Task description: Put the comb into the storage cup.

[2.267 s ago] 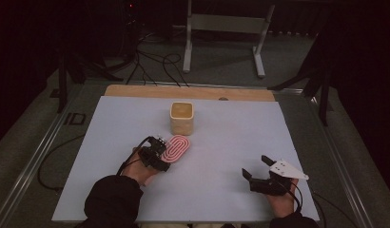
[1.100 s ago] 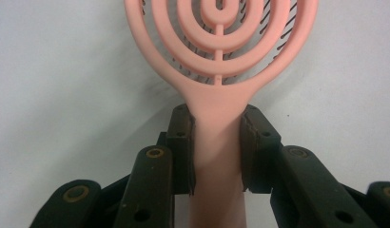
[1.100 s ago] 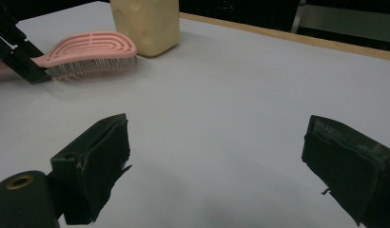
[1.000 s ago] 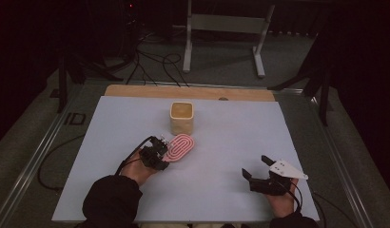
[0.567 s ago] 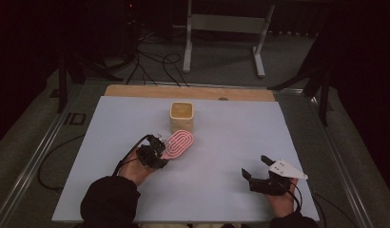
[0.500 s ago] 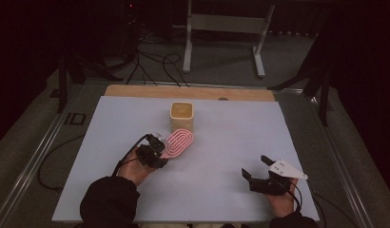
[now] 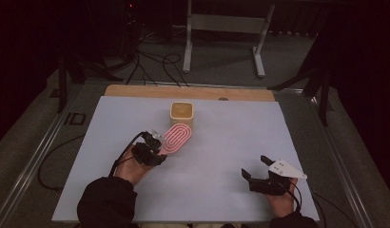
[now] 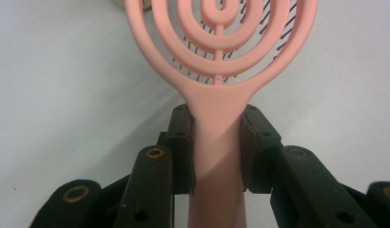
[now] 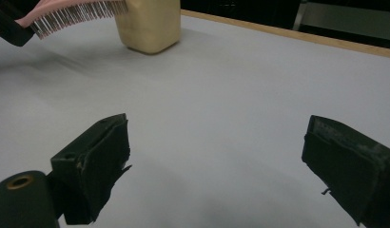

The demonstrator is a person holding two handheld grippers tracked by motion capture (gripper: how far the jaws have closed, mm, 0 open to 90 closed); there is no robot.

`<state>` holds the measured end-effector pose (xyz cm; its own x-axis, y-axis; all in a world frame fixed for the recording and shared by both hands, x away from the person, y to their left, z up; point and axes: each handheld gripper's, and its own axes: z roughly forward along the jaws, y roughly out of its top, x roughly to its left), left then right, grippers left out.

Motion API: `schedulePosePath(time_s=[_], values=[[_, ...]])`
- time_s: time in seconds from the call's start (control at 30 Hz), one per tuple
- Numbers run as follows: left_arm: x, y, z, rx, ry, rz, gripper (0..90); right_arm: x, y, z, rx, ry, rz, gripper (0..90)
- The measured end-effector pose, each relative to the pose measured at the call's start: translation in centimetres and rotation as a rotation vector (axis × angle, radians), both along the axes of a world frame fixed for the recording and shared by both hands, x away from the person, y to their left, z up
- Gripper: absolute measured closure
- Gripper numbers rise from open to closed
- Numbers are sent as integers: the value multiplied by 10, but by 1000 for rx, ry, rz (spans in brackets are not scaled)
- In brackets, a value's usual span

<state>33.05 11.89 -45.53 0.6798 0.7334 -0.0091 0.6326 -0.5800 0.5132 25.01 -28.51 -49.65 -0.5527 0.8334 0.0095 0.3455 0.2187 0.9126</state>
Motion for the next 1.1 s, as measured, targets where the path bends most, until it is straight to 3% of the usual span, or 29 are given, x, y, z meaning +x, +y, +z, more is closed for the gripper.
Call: schedulePosePath(time_s=[0.77, 1.1], values=[[-6, 13, 18, -86, -95, 44, 699, 0, 1, -1, -4, 2, 2, 84], [-9, 17, 19, -110, -161, 52, 699, 0, 2, -1, -4, 4, 4, 84]])
